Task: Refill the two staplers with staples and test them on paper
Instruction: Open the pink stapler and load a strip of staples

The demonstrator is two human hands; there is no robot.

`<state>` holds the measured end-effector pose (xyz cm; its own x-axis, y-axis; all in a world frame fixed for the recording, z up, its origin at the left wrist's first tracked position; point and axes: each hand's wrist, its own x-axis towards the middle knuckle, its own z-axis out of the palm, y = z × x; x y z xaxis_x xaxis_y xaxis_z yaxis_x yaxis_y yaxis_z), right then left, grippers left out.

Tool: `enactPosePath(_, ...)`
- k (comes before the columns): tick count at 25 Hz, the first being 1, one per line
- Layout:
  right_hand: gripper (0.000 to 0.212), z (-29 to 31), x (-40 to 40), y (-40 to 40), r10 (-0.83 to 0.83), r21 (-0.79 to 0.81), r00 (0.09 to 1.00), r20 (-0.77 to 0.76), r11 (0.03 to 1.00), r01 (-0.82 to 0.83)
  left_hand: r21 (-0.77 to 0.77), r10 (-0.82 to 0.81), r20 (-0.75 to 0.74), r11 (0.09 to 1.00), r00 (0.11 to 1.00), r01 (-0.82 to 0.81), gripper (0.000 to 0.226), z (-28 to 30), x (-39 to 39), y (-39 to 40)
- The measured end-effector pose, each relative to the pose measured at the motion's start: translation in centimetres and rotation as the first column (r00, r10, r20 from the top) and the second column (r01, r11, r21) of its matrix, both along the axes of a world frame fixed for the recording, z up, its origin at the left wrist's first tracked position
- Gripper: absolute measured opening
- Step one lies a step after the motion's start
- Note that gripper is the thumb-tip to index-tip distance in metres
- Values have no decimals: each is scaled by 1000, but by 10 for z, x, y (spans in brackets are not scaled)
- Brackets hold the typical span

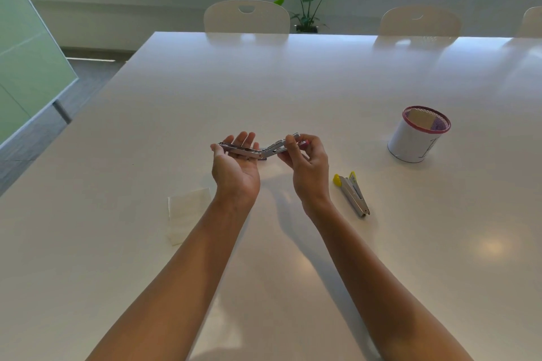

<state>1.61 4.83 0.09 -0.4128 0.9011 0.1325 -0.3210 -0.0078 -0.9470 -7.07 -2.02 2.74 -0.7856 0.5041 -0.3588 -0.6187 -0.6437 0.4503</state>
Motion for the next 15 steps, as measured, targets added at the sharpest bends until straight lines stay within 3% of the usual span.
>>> enactPosePath(15,22,16,15,30,-113,-274,974,-197,960,56,72,-274,-7,959,962,274,30,-8,3,-14)
